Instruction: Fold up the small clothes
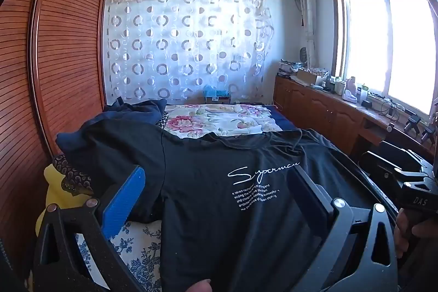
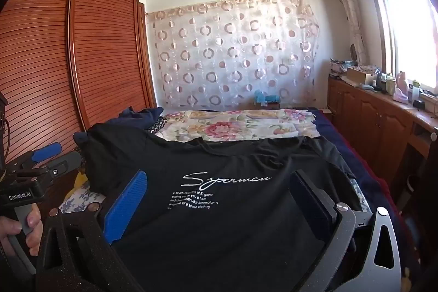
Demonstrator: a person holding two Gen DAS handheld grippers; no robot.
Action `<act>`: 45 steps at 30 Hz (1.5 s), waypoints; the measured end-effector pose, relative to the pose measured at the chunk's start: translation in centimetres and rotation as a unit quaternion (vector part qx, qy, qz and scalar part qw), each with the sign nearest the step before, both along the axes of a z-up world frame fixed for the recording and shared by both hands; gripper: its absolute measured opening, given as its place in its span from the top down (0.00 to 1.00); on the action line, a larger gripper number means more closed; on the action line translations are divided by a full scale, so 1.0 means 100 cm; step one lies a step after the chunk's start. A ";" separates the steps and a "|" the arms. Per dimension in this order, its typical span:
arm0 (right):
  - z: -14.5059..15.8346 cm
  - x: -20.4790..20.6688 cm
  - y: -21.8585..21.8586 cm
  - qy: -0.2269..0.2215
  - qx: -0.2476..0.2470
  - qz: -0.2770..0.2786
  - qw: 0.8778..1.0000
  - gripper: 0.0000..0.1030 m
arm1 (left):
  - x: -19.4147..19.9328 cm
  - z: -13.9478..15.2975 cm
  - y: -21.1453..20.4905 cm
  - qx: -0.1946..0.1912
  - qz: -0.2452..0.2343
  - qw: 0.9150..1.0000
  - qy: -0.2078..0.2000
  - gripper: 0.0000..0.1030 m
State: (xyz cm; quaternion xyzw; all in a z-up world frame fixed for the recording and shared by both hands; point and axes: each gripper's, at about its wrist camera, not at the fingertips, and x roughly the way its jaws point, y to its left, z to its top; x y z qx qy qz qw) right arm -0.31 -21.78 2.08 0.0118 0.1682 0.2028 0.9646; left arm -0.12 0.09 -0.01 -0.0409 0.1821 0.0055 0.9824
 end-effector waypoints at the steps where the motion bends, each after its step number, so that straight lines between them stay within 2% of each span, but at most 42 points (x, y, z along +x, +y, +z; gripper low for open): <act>1: 0.000 0.000 0.000 -0.001 0.000 0.000 1.000 0.00 | 0.000 0.000 0.001 0.001 0.001 1.000 0.000 0.00; 7: 0.001 -0.003 0.000 -0.006 -0.003 0.000 1.000 0.00 | -0.001 0.000 -0.001 0.012 0.002 1.000 0.004 0.00; 45: 0.002 -0.002 -0.001 -0.003 -0.001 -0.008 1.000 0.00 | 0.002 0.004 0.003 0.020 0.003 1.000 0.004 0.00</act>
